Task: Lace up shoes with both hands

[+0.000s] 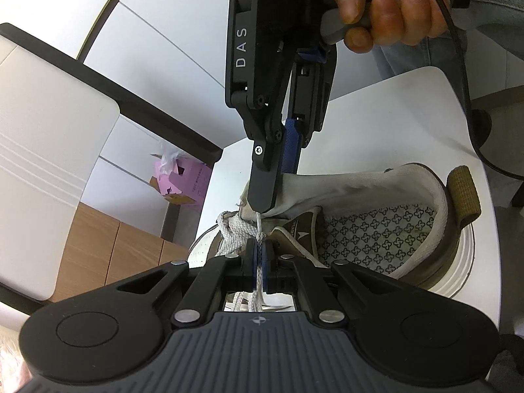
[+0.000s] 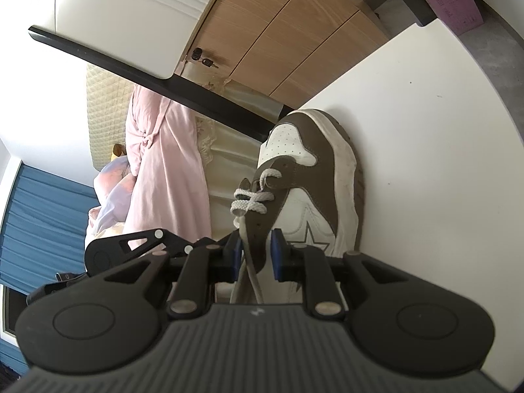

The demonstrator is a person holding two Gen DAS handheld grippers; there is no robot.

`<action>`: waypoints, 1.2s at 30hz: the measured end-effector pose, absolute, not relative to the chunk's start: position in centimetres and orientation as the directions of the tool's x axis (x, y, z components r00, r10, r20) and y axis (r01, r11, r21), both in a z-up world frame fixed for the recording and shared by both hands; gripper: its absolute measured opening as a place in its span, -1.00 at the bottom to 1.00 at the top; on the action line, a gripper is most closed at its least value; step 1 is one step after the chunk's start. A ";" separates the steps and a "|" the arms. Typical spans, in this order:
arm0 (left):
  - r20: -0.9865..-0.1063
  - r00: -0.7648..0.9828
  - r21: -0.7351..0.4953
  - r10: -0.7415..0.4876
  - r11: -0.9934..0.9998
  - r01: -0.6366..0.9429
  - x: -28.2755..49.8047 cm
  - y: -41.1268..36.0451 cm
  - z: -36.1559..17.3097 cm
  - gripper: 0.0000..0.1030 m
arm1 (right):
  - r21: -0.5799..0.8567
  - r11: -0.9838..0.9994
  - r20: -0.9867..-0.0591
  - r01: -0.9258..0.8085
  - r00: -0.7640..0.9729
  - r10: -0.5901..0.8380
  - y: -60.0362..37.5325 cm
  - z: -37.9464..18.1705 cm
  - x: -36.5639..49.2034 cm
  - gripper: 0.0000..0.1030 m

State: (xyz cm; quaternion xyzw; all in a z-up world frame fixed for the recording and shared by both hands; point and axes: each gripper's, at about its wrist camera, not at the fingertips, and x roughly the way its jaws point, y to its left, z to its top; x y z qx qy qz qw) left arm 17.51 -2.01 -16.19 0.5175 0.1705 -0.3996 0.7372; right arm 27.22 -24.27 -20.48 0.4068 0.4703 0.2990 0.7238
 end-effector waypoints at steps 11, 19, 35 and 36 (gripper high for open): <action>-0.660 0.617 0.605 -0.428 0.185 0.775 17.7 -2.6 -16.0 -0.94 | 0.766 0.606 -0.504 -0.215 0.384 0.773 -22.8 -18.1 26.7 -0.53; -0.661 0.611 0.586 -0.435 0.208 0.783 18.6 -2.9 -16.1 -0.94 | 0.868 0.496 -0.427 -0.025 0.474 0.770 -25.6 -19.9 27.0 -0.54; -0.672 0.620 0.570 -0.404 0.252 0.782 19.2 -4.3 -16.0 -0.92 | 0.902 0.426 -0.406 0.070 0.470 0.784 -24.7 -21.4 27.7 -0.94; -0.673 0.622 0.565 -0.401 0.263 0.782 19.2 -4.3 -15.9 -0.90 | 0.902 0.425 -0.406 0.072 0.470 0.784 -24.7 -21.4 27.7 -0.94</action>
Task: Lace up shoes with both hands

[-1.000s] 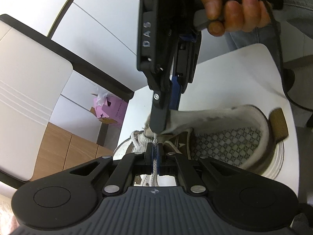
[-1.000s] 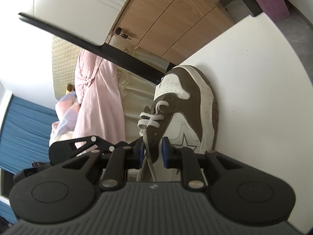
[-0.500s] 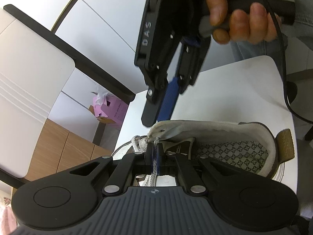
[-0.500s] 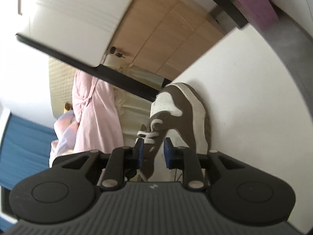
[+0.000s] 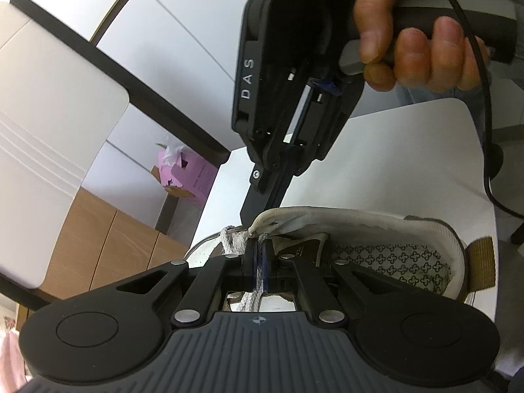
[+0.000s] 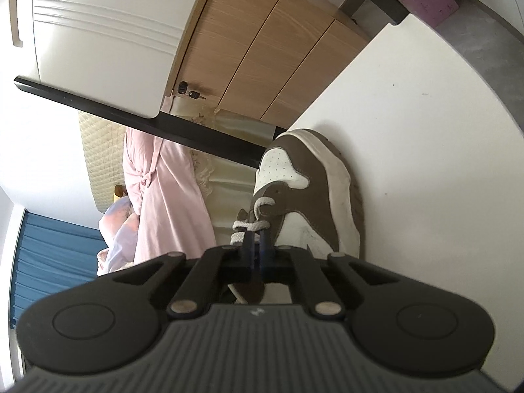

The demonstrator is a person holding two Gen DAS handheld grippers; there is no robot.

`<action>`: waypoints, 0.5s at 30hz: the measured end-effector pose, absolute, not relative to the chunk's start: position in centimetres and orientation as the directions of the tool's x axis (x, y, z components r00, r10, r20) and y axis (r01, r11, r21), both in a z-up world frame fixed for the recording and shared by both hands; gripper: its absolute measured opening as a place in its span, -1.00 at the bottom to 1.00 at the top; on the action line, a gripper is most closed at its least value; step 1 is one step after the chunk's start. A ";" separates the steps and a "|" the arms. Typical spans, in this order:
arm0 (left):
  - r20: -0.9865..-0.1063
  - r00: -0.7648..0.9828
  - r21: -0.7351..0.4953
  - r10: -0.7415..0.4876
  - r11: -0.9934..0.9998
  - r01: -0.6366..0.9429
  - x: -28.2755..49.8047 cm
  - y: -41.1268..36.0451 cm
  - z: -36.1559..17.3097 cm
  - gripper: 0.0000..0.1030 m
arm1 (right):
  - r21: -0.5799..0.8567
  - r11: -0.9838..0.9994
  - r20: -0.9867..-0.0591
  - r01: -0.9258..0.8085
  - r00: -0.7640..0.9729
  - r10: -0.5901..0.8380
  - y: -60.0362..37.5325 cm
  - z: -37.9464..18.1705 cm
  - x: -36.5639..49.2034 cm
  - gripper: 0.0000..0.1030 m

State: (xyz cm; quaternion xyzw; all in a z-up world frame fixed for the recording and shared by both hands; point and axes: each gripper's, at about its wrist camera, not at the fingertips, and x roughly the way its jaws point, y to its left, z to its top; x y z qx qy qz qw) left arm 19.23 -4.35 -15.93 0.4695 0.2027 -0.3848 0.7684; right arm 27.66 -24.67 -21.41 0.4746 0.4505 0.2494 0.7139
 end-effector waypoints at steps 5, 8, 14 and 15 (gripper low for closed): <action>-0.633 0.680 0.574 -0.371 0.364 0.733 19.3 -3.6 -14.9 -0.19 | 0.897 0.434 -0.414 0.076 0.484 0.771 -24.6 -21.2 27.2 -0.94; -0.619 0.697 0.535 -0.363 0.455 0.712 18.9 -2.1 -13.8 -0.11 | 0.892 0.446 -0.423 0.078 0.497 0.758 -24.5 -20.9 26.8 -0.94; -0.594 0.705 0.333 -0.387 0.680 0.653 18.4 0.3 -10.8 -0.11 | 0.878 0.474 -0.441 0.073 0.511 0.738 -23.9 -20.6 26.3 -0.94; -0.599 0.697 0.281 -0.394 0.712 0.644 18.3 0.5 -10.5 -0.11 | 0.874 0.480 -0.444 0.070 0.512 0.735 -23.8 -20.5 26.3 -0.94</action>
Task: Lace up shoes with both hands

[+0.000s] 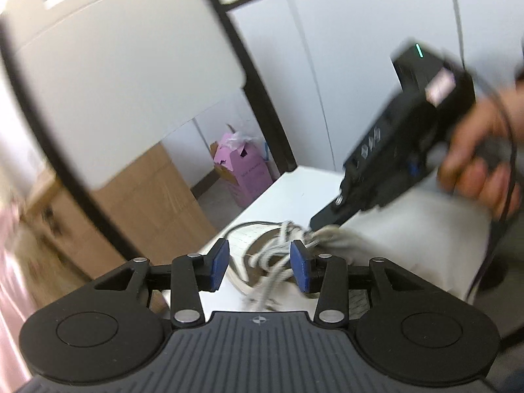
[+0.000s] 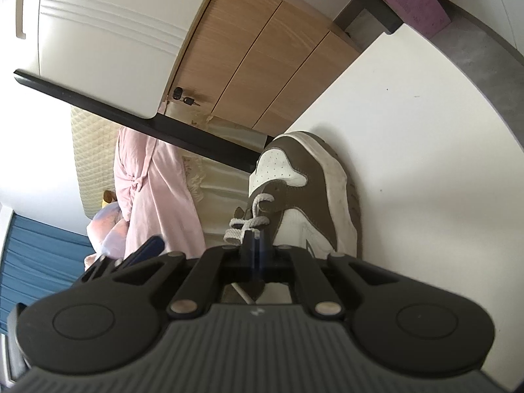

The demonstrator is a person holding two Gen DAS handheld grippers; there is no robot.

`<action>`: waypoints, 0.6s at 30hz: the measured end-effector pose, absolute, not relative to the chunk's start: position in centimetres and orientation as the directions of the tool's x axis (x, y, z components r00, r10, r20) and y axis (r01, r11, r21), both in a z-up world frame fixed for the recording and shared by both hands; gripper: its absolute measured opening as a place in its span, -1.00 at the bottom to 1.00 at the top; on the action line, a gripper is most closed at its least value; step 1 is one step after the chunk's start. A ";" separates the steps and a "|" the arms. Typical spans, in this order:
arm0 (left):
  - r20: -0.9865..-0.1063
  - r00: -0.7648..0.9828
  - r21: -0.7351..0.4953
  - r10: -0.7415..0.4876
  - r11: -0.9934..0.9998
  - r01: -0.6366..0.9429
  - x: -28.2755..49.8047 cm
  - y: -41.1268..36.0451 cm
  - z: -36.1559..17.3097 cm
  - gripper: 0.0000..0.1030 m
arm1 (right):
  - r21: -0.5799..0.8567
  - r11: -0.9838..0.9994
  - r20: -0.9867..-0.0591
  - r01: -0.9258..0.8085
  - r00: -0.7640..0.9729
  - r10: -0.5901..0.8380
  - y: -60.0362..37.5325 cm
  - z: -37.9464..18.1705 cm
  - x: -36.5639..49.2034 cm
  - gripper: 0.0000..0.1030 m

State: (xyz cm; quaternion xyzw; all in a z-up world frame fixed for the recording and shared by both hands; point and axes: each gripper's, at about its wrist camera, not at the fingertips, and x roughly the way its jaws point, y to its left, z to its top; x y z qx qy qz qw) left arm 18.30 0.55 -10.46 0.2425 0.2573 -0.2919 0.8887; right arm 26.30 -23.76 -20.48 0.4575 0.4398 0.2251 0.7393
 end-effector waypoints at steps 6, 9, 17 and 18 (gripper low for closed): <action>-0.650 0.669 0.134 -0.362 0.811 0.569 17.7 0.5 -11.4 -0.11 | 0.865 0.496 -0.459 0.073 0.512 0.726 -22.9 -20.4 26.2 -0.94; -0.671 0.660 0.119 -0.339 0.829 0.547 17.4 0.3 -11.9 -0.11 | 0.866 0.493 -0.462 0.085 0.516 0.722 -22.6 -20.5 26.2 -0.94; -0.720 0.662 0.151 -0.210 0.883 0.444 19.4 -1.1 -13.9 -0.23 | 0.865 0.496 -0.461 0.075 0.508 0.728 -22.5 -20.5 26.5 -0.94; -0.727 0.658 0.143 -0.197 0.894 0.425 19.6 -1.2 -14.2 -0.43 | 0.866 0.494 -0.459 0.073 0.508 0.729 -22.5 -20.5 26.5 -0.94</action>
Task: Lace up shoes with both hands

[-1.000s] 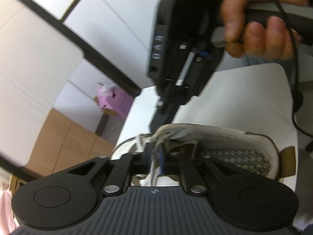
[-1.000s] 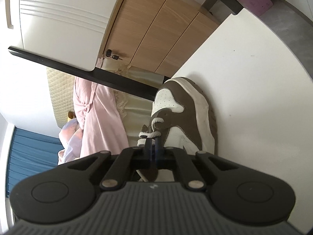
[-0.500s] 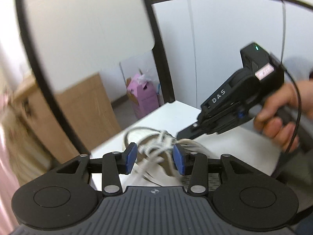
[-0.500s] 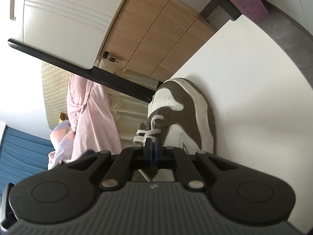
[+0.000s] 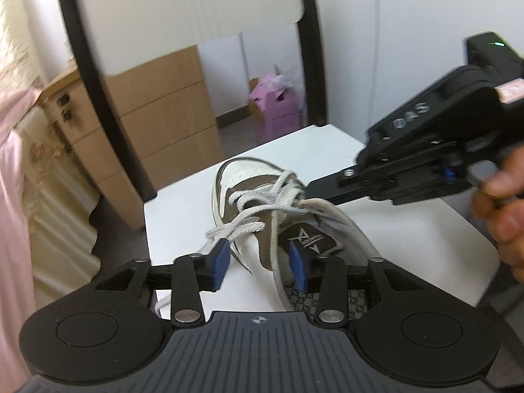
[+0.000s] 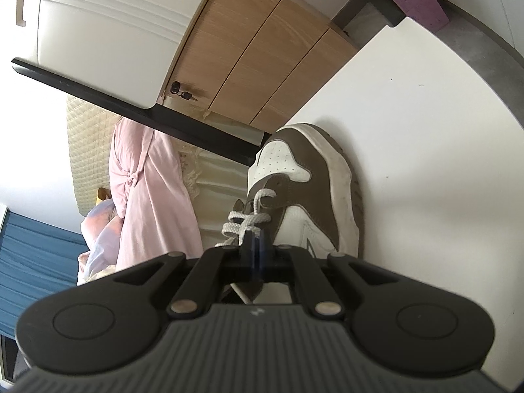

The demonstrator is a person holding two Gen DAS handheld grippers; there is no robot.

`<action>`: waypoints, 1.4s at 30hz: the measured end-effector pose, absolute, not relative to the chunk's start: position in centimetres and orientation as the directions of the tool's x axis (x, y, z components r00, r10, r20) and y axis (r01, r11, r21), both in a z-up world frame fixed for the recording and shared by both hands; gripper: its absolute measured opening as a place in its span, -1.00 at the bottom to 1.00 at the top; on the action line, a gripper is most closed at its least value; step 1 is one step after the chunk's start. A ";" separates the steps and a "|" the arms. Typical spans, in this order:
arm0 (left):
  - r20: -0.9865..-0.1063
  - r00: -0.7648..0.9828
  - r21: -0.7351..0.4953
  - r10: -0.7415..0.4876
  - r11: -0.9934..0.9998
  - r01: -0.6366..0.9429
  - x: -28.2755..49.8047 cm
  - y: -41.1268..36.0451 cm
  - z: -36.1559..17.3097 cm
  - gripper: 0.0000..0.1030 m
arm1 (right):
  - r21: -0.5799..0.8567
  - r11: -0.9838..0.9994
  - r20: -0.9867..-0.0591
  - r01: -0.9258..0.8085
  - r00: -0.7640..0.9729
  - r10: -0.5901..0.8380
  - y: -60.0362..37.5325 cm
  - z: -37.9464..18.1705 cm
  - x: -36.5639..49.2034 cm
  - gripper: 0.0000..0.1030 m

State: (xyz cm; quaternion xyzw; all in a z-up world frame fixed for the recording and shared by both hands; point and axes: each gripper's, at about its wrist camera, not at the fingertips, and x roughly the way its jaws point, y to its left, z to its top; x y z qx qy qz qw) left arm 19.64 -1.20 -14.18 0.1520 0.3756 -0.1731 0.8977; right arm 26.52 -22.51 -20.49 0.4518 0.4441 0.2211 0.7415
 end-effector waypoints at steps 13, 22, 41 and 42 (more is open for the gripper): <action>-0.745 0.659 0.145 -0.107 0.937 0.317 20.0 -2.0 -15.5 -0.76 | 0.856 0.504 -0.448 0.112 0.645 0.619 -26.2 -19.0 26.5 -0.96; -0.738 0.654 0.063 -0.168 0.947 0.314 19.8 -0.4 -15.1 -0.68 | 0.765 0.637 -0.485 0.097 0.737 0.471 -30.0 -16.8 26.1 -0.87; -0.684 0.688 0.014 -0.243 0.938 0.346 18.9 0.4 -13.9 -0.65 | 0.897 0.402 -0.432 0.184 0.553 0.712 -24.9 -21.0 24.3 -0.06; -0.684 0.688 0.018 -0.243 0.937 0.348 18.9 0.3 -14.0 -0.65 | 0.887 0.422 -0.450 0.186 0.551 0.703 -24.6 -21.1 24.5 -0.07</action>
